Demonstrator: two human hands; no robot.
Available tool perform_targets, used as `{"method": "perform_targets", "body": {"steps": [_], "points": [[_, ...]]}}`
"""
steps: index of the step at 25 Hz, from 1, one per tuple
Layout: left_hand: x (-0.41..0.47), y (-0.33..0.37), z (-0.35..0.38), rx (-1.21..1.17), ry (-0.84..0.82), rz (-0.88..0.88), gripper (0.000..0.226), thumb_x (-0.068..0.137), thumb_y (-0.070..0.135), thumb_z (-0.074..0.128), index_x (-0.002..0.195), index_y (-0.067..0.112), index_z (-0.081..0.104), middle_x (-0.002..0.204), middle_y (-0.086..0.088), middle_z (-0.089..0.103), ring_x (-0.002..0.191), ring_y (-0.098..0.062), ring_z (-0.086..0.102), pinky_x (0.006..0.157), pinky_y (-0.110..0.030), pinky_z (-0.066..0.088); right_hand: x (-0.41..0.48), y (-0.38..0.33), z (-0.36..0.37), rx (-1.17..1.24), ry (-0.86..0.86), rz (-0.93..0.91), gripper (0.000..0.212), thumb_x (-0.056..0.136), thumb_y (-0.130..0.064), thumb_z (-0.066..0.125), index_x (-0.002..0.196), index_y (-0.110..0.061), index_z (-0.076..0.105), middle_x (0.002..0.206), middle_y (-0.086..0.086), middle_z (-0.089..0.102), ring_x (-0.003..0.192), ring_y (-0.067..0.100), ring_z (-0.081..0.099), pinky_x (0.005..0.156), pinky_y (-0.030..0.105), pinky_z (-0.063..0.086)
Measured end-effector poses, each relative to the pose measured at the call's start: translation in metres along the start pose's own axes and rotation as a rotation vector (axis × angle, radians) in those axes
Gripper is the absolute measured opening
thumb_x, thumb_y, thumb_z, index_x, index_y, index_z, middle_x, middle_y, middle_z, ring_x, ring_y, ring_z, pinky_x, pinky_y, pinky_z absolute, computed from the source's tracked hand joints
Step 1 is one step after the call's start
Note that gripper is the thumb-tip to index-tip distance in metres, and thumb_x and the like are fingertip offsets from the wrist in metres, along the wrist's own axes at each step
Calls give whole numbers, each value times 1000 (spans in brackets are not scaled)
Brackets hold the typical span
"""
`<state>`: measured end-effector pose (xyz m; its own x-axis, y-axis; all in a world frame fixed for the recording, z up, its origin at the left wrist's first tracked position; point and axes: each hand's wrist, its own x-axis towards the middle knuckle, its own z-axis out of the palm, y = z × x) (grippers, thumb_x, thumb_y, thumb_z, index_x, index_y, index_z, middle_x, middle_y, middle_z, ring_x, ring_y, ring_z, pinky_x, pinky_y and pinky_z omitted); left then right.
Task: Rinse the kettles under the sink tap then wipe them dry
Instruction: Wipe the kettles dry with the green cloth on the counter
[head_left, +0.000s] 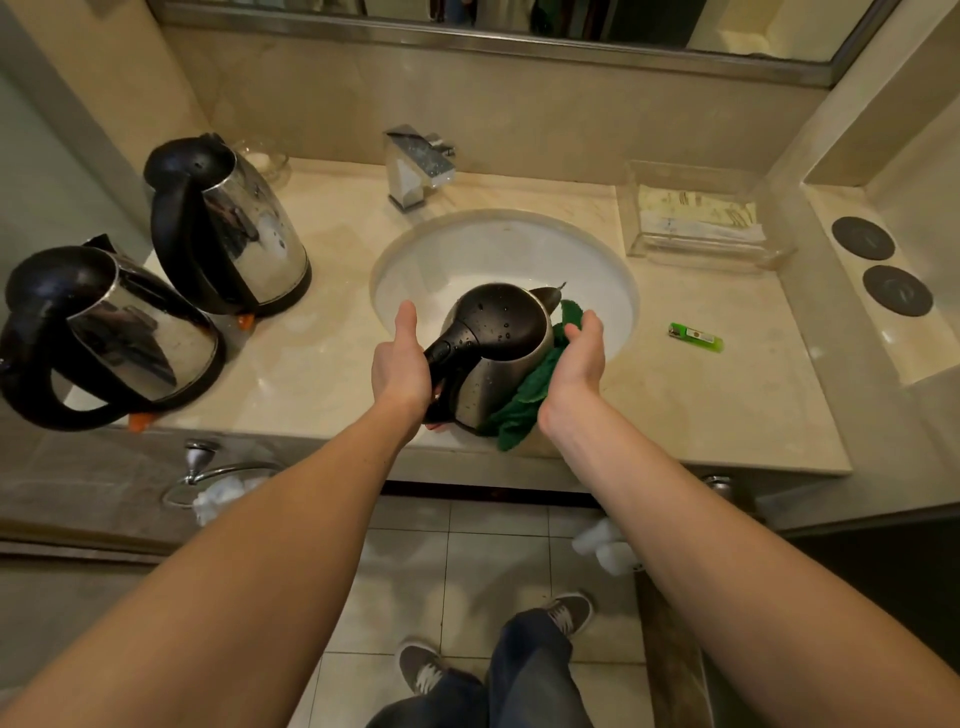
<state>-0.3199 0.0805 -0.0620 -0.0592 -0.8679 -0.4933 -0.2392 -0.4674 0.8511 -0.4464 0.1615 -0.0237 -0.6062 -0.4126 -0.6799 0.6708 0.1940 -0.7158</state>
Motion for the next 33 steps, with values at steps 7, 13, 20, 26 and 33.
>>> {"method": "perform_targets", "body": {"steps": [7, 13, 20, 26, 33], "points": [[3, 3, -3, -17, 50, 5, 64, 94, 74, 30, 66, 17, 39, 66, -7, 44, 63, -25, 48, 61, -35, 38, 8, 29, 5, -46, -26, 140, 73, 92, -69, 36, 144, -19, 46, 140, 10, 54, 130, 30, 48, 111, 48, 37], [5, 2, -25, -101, 162, -23, 63, 97, 69, 36, 69, 13, 42, 74, -10, 50, 63, -25, 51, 55, -33, 38, -11, 21, 33, -63, -137, 78, 60, 98, -61, 38, 138, -18, 51, 114, 3, 58, 116, 22, 50, 99, 39, 37], [16, 4, -75, -236, 381, -48, 60, 99, 65, 39, 86, 7, 48, 80, -8, 52, 62, -21, 51, 59, -35, 38, -38, 31, 112, -145, -346, -41, 90, 61, -80, 52, 140, -37, 50, 140, -1, 55, 130, 22, 48, 113, 48, 33], [27, 15, -104, -344, 495, -36, 53, 100, 62, 41, 69, 19, 44, 78, -2, 54, 77, -24, 59, 90, -46, 53, -15, 60, 168, -212, -384, -43, 110, 53, -86, 48, 152, -40, 32, 153, -6, 43, 140, 22, 38, 116, 52, 28], [43, 18, -115, -410, 563, -61, 55, 90, 71, 38, 71, 22, 54, 83, -5, 64, 94, -34, 66, 95, -55, 54, -20, 82, 187, -224, -412, 175, 86, 83, -81, 38, 146, -23, 48, 143, 8, 54, 134, 30, 46, 111, 48, 35]]}}
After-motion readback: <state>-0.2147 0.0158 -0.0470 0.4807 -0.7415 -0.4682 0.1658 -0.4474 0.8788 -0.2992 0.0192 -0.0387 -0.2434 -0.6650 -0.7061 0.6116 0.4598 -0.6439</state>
